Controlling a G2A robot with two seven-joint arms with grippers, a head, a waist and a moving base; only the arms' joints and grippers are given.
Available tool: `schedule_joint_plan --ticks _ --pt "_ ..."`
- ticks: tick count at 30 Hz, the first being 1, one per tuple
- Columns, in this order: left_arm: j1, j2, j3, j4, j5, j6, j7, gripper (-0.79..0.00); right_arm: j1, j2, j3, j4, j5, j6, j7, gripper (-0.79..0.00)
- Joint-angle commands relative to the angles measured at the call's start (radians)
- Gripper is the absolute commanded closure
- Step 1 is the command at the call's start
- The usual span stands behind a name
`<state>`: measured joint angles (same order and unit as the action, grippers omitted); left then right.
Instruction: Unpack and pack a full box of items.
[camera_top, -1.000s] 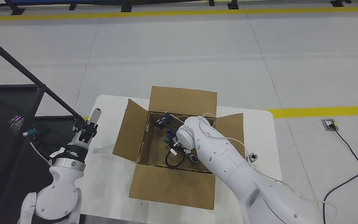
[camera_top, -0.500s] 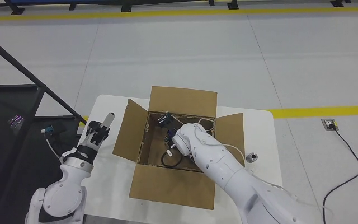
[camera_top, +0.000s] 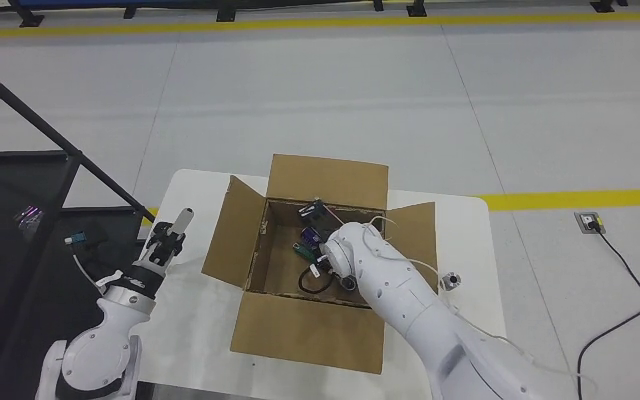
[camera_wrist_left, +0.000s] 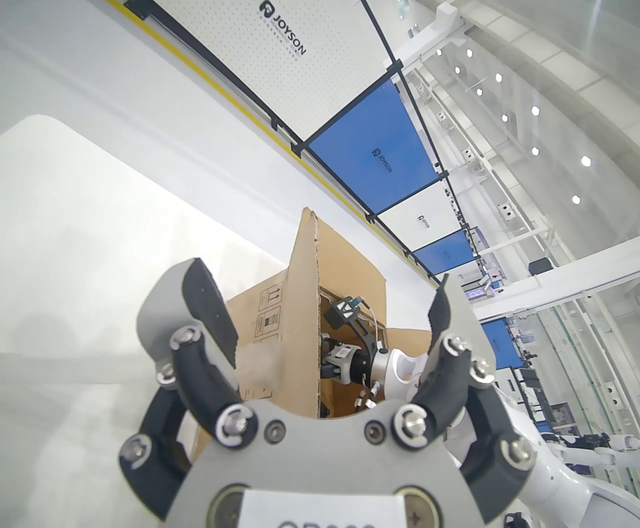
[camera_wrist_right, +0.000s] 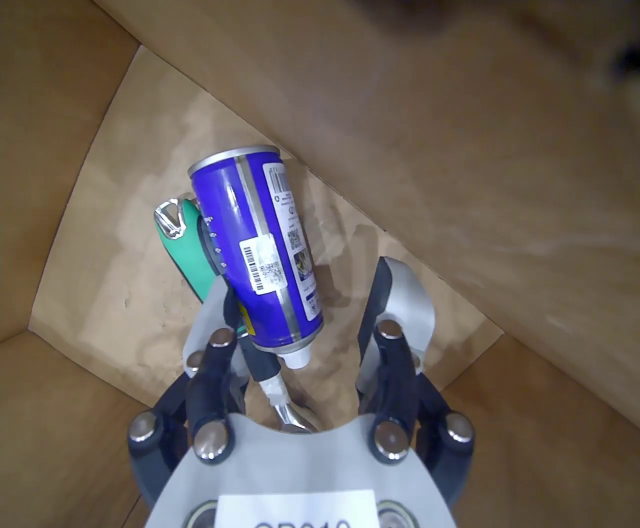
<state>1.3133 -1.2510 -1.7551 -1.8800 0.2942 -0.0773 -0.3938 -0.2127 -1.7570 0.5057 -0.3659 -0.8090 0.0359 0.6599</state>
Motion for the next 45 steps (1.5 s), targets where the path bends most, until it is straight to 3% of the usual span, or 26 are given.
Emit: schedule_joint_plan --ticks 1,6,11,13,14,21,29,33,36,42,45 --pt "0.001 0.001 0.002 -0.001 0.001 -0.001 0.000 -0.785 0.001 -0.003 0.005 0.012 0.005 -0.015 0.004 -0.360" --pt "-0.001 0.004 0.009 0.004 0.000 0.003 -0.001 -0.785 0.002 -0.011 0.011 0.033 -0.001 -0.040 0.001 -0.357" --pt "-0.006 0.007 0.015 0.008 -0.001 0.005 0.002 -0.785 0.009 -0.019 0.011 0.050 -0.016 -0.087 0.026 -0.246" --pt "-0.008 0.008 0.018 0.008 -0.003 0.008 0.003 -0.785 0.012 -0.021 0.012 0.057 -0.018 -0.109 0.039 -0.025" --pt "-0.009 0.008 0.019 0.008 -0.003 0.009 0.003 -0.785 0.013 -0.022 0.014 0.062 -0.017 -0.117 0.040 0.000" --pt "-0.018 0.012 0.022 0.010 -0.008 0.015 0.007 -0.785 0.029 -0.022 0.030 0.051 -0.012 -0.205 0.056 0.000" --pt "-0.029 0.017 0.032 0.009 -0.015 0.012 -0.001 -0.785 0.034 0.023 0.073 -0.056 -0.020 -0.295 0.080 0.000" --pt "-0.036 0.019 0.042 0.015 -0.015 0.006 -0.005 -0.785 -0.006 0.071 0.113 -0.201 -0.043 -0.294 0.135 0.000" --pt "-0.041 0.020 0.047 0.021 -0.019 0.001 -0.006 -0.785 -0.074 0.127 0.170 -0.388 -0.076 -0.261 0.206 0.000" --pt "-0.049 0.023 0.054 0.031 -0.032 -0.006 -0.009 -0.785 -0.382 0.271 0.400 -1.031 -0.256 -0.165 0.440 0.000" --pt "-0.052 0.025 0.057 0.035 -0.035 -0.008 -0.011 -0.785 -0.562 0.316 0.510 -1.328 -0.353 -0.137 0.509 0.000"
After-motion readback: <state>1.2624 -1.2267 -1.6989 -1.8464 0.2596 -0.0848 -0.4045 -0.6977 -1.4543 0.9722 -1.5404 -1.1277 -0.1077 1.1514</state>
